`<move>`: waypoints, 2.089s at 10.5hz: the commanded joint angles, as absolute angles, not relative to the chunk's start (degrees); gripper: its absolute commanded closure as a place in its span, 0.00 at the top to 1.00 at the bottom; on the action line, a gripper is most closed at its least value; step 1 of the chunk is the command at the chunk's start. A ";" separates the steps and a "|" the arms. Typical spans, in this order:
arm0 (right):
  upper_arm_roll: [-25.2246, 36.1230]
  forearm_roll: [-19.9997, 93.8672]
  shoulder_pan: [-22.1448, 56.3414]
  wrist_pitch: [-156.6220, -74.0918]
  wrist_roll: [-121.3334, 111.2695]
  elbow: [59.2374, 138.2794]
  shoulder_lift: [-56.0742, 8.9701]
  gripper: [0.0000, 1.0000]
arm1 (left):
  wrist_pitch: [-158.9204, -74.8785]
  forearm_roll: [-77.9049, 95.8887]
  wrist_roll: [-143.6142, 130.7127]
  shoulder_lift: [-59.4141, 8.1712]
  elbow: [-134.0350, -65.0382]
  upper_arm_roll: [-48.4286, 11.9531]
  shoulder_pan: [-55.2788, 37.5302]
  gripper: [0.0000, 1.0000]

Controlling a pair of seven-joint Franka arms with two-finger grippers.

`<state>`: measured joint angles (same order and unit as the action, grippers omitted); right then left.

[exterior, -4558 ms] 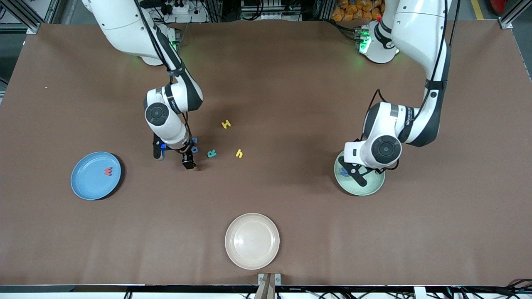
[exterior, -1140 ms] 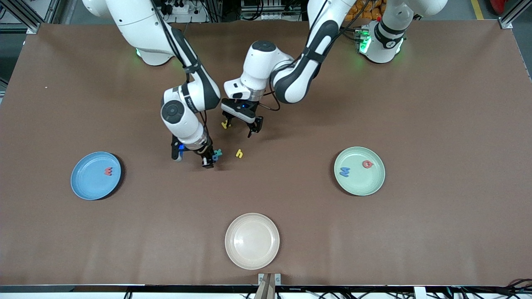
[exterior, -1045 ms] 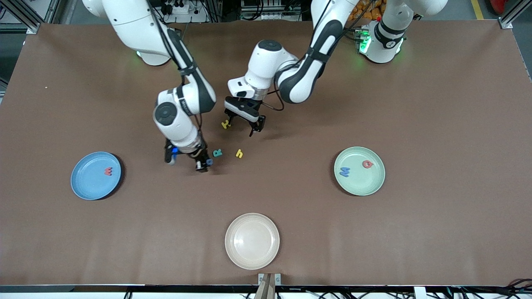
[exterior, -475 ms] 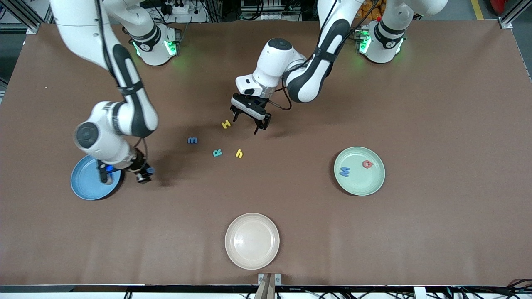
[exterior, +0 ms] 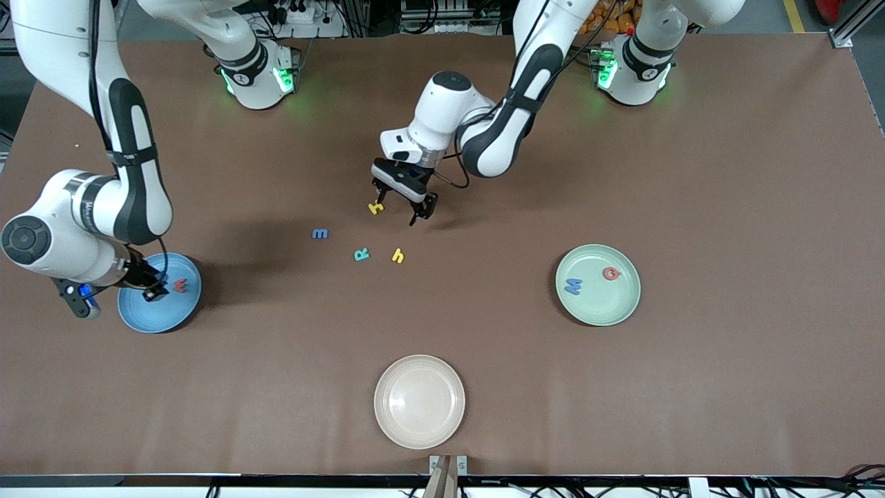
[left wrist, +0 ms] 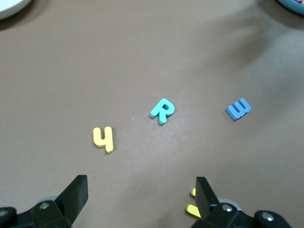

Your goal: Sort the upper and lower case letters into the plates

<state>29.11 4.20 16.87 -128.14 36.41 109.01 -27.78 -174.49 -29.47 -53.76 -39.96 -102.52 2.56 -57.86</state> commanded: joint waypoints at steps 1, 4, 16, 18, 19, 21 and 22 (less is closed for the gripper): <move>28.48 0.79 14.51 -127.88 33.76 106.45 -30.40 0.07 | -174.20 -30.32 -55.28 -44.28 -97.84 2.72 -59.49 1.00; 28.39 1.32 13.54 -127.71 33.31 106.00 -30.41 1.00 | -167.81 -30.32 -56.25 -49.03 -90.38 2.73 -60.64 1.00; 28.48 1.23 13.53 -127.71 33.22 106.08 -30.50 1.00 | -164.27 -30.23 -59.23 -52.56 -87.54 2.46 -63.98 1.00; 28.39 1.23 13.54 -127.71 33.22 106.08 -30.50 1.00 | -160.86 -30.23 -59.50 -52.56 -87.63 1.42 -64.34 0.95; 28.48 1.23 13.54 -127.71 33.22 106.08 -30.50 1.00 | -160.58 -30.32 -59.50 -52.56 -87.63 1.32 -64.34 0.88; 28.39 1.23 13.54 -127.71 33.14 106.17 -30.50 1.00 | -160.58 -30.32 -59.41 -52.65 -87.36 1.32 -64.34 0.82; 28.39 1.23 13.54 -127.71 33.05 106.17 -30.50 1.00 | -160.49 -30.32 -59.33 -52.65 -87.28 1.32 -64.34 0.72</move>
